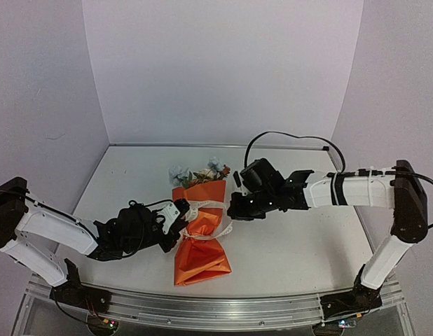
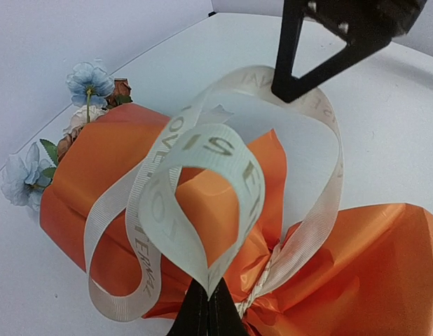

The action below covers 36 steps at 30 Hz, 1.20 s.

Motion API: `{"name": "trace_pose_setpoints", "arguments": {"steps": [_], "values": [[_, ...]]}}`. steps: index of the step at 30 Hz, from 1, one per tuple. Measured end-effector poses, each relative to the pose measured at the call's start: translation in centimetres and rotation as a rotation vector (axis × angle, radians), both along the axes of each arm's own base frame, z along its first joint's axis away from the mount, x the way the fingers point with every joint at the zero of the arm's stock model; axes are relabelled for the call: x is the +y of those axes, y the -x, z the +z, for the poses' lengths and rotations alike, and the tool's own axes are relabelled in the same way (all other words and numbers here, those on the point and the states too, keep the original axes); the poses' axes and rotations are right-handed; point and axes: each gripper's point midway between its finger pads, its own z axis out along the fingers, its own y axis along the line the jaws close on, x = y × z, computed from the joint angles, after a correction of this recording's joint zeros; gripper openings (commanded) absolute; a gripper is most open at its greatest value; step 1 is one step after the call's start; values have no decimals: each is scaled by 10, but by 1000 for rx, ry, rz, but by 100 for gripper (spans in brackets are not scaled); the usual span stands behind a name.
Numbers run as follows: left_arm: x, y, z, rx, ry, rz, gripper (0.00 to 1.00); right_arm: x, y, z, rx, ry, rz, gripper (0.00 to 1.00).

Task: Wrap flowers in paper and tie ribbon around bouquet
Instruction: Cross the half-tied ribbon over the folded bouquet.

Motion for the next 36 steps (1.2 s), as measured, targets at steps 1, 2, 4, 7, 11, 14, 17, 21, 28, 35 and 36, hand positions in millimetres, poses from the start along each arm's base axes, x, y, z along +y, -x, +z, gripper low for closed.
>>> {"name": "trace_pose_setpoints", "arguments": {"steps": [1,2,4,7,11,14,17,21,28,35,36], "values": [[0,1,0,2,0,-5,0,2,0,9,-19,-8,-2,0],[-1,1,0,2,1,-7,0,5,0,20,-44,-18,-1,0],[-1,2,0,4,1,-12,0,15,3,37,-83,-38,11,0],[-2,2,0,3,1,-17,0,32,10,60,-123,-74,44,0],[-3,3,1,4,6,-23,1,61,17,78,-133,-116,111,0],[-3,3,3,-1,15,-23,1,82,16,71,-114,-125,157,0],[-2,3,7,-7,26,-22,1,91,15,47,-81,-92,186,4],[0,4,10,-12,37,-22,1,85,19,24,-45,-27,200,6],[2,4,10,-7,49,-11,1,77,16,19,-48,17,174,5],[11,6,0,20,63,17,1,67,12,23,-59,41,120,7],[11,6,0,23,65,19,1,67,12,24,-60,38,119,7]]}}
